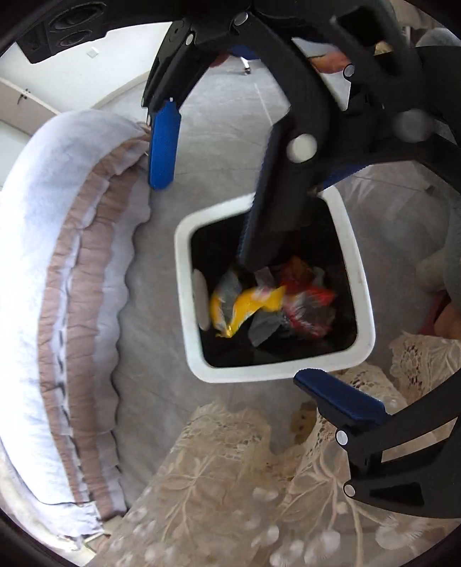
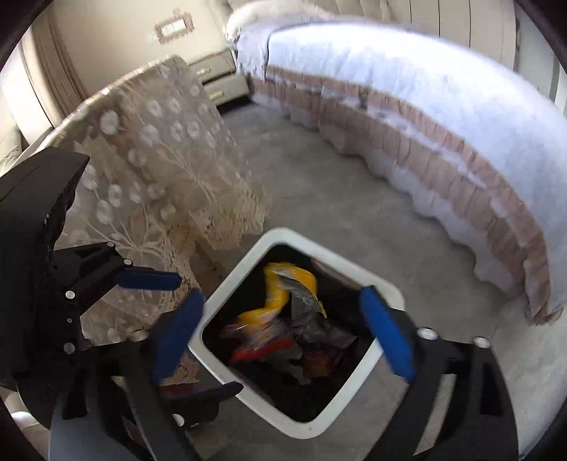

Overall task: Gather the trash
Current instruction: 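Open both grippers over the bin to drop the wrappers, then move both open grippers back to the table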

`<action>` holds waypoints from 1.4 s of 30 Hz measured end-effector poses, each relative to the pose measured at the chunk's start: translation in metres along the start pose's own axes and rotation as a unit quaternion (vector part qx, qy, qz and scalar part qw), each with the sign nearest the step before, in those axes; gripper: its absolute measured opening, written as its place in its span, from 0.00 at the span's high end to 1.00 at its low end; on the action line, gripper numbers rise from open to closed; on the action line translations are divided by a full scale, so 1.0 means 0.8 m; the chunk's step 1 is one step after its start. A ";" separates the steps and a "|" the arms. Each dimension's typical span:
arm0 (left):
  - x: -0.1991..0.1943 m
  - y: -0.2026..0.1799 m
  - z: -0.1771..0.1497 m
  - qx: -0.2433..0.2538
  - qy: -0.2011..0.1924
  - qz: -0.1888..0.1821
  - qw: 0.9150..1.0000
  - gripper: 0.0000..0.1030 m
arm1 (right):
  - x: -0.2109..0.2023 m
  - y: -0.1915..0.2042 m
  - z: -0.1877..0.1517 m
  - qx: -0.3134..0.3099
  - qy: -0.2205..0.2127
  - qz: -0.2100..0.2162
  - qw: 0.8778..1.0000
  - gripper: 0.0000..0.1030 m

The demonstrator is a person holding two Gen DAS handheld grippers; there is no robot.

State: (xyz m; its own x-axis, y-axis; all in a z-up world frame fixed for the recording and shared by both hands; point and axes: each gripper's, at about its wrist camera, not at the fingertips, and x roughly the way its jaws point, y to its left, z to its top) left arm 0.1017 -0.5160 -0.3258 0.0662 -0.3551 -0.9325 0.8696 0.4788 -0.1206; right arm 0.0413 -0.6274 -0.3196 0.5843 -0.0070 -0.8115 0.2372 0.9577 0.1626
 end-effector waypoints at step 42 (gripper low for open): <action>-0.388 0.199 -0.229 -0.196 -0.228 0.287 0.910 0.05 | -0.171 0.374 0.128 -0.298 -0.219 0.152 0.916 0.05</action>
State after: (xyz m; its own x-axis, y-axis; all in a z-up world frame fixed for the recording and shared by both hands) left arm 0.1297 -0.1823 -0.1181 0.7278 -0.2090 -0.6531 0.3928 0.9078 0.1472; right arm 0.1119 -0.3692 -0.1020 0.8400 0.2965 -0.4545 -0.3782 0.9205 -0.0985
